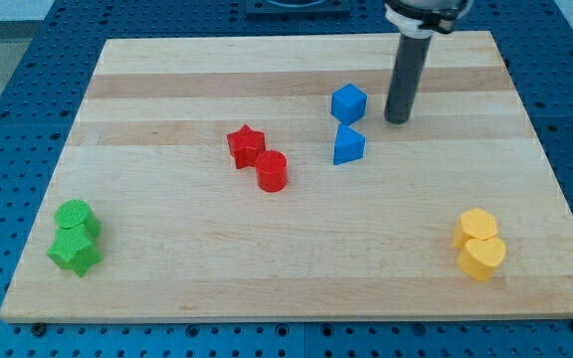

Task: Slide the blue cube towards the top center of the board

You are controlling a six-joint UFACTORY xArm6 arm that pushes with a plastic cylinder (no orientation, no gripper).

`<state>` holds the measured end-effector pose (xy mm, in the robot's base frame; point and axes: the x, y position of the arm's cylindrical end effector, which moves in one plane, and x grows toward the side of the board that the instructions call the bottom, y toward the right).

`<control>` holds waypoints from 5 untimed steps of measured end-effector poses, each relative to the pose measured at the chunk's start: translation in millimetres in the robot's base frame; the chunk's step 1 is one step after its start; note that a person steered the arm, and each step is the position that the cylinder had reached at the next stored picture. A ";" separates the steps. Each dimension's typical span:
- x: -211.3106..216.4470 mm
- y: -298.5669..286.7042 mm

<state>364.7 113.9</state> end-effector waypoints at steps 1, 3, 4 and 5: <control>-9.6 -66.7; 1.7 -77.5; -38.5 -131.0; -37.5 -128.3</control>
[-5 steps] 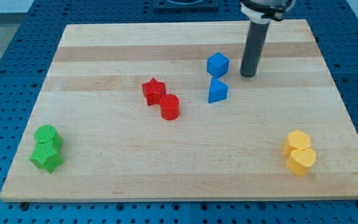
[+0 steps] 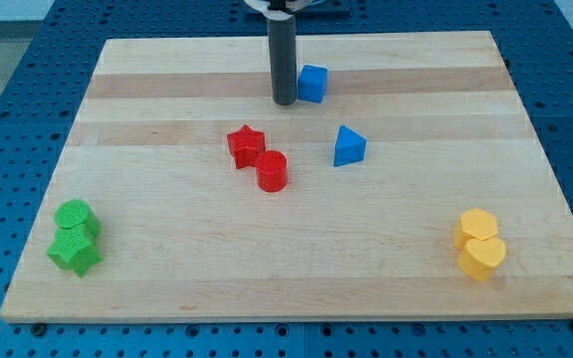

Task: Slide the blue cube towards the top center of the board

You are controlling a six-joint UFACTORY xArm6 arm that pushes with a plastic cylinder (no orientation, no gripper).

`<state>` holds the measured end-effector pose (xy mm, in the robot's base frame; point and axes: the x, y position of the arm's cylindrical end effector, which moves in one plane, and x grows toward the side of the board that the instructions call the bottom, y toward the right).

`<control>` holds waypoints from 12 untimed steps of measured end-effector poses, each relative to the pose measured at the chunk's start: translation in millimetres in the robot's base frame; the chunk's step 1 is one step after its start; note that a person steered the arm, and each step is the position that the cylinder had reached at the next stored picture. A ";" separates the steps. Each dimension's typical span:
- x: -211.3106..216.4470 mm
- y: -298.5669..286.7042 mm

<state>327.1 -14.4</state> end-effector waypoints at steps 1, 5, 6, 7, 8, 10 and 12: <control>-0.1 39.2; -5.6 45.4; -0.8 45.9; 3.3 66.3; -6.5 96.6; -46.4 40.3; -86.9 28.0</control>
<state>240.2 13.7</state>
